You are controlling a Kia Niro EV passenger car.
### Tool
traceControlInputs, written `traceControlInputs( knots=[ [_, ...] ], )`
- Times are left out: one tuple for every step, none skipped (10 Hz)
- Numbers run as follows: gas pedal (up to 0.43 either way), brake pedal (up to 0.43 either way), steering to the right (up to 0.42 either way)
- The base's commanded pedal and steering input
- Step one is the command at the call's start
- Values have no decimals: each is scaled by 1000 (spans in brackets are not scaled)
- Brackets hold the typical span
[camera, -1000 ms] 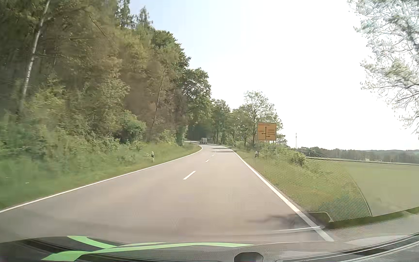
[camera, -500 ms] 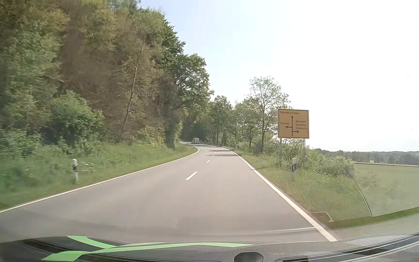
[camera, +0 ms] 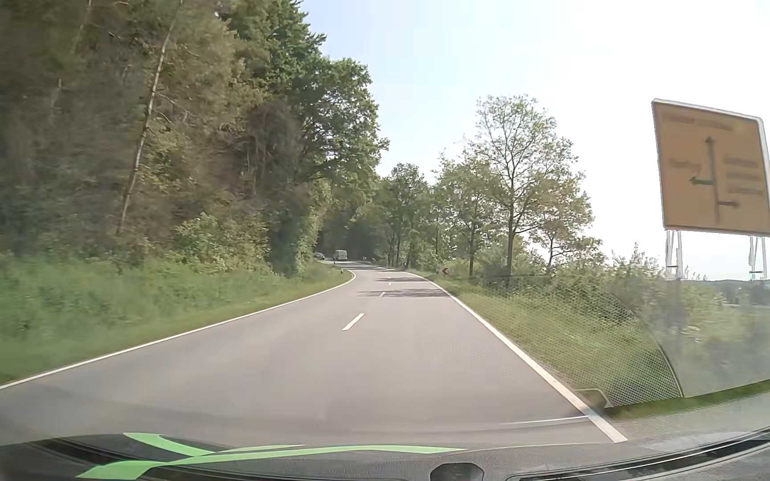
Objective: Follow the waypoints while adhering to traffic rules and regulations
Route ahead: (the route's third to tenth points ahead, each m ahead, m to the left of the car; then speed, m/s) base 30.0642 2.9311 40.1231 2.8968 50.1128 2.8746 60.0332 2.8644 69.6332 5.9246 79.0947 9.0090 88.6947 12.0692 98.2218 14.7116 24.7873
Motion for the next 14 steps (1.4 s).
traceControlInputs(
  knots=[
    [0,0,0],
    [0,0,0],
    [0,0,0],
    [0,0,-1],
    [0,0,-3],
    [0,0,-6],
    [0,0,-9],
    [0,0,-10],
    [0,6,-11],
    [0,73,-11],
    [0,159,-11],
    [0,183,-11],
    [0,207,-12],
    [0,213,-15]
  ],
)
